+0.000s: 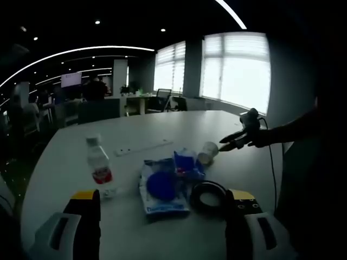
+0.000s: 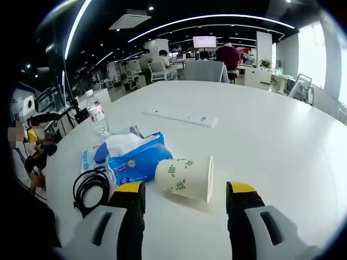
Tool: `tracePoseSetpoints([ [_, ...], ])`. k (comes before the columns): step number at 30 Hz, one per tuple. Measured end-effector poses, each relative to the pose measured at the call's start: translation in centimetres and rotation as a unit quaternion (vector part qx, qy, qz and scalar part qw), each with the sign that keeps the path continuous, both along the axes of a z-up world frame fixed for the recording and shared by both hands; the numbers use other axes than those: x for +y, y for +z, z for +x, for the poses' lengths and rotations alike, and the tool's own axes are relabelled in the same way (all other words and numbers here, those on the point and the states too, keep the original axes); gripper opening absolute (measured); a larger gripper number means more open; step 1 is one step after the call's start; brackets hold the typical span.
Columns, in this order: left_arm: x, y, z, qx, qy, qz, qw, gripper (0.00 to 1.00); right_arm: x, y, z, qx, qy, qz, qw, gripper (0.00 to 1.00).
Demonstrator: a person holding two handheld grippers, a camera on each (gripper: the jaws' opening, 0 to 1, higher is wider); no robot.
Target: Arrange the tabletop items into an orderly group along one side of the table until the central work area is clear of visible clutter.
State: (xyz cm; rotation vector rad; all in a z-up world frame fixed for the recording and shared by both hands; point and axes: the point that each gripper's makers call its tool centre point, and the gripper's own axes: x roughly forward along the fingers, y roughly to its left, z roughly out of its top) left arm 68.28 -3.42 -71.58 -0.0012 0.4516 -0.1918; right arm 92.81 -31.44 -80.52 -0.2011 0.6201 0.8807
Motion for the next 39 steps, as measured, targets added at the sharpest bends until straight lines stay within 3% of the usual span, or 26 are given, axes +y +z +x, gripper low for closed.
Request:
tracePoseSetpoints([
  [12, 0.4, -0.4, 0.2, 0.004, -0.003, 0.001, 1.0000, 0.89, 1.1, -0.8, 1.6, 0.003, -0.001, 0.013, 0.9999, 0.45],
  [18, 0.3, -1.0, 0.3, 0.011, -0.004, 0.001, 0.9999, 0.87, 1.0, -1.3, 2.0, 0.021, -0.014, 0.024, 0.9994, 0.40],
  [27, -0.3, -1.6, 0.6, 0.021, -0.007, 0.000, 0.9998, 0.87, 1.1, -1.7, 0.2, 0.034, 0.010, 0.017, 0.9992, 0.16],
  [39, -0.1, -1.3, 0.4, 0.014, -0.008, 0.009, 0.9998, 0.88, 0.2, -1.7, -1.1, 0.022, 0.020, 0.008, 0.9995, 0.01],
])
